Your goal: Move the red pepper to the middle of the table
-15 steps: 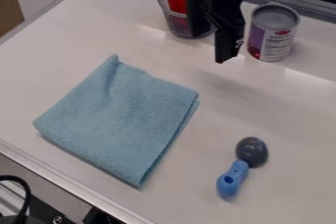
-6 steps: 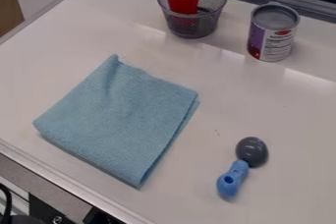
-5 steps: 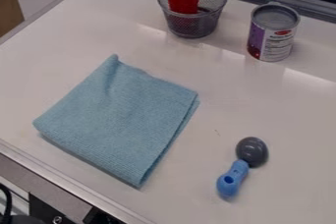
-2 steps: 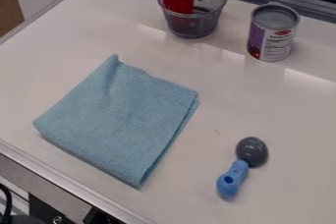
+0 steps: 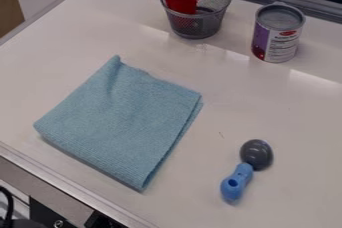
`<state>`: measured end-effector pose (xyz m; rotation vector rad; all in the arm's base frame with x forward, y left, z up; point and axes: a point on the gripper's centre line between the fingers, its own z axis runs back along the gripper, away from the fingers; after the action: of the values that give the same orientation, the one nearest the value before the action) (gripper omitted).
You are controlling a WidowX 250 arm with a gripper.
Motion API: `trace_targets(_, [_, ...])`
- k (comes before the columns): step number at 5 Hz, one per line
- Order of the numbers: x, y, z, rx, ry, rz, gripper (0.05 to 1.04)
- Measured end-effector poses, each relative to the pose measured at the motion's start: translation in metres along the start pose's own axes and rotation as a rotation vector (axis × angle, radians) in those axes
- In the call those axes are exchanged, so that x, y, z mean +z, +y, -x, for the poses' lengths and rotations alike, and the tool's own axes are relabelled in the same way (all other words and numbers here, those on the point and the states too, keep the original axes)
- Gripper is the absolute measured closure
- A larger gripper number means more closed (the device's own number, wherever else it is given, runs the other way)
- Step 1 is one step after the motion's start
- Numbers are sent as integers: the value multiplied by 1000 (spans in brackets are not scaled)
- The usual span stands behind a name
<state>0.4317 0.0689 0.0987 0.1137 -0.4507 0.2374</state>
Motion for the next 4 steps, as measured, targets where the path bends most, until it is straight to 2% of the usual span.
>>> trace_targets(1, [-11,-5,6,-4,22,-24,85])
trace_targets(2, [-21,-9,9,16,22,-47,85])
trace_targets(4, [-22,-10,4,51,-24,-72,85])
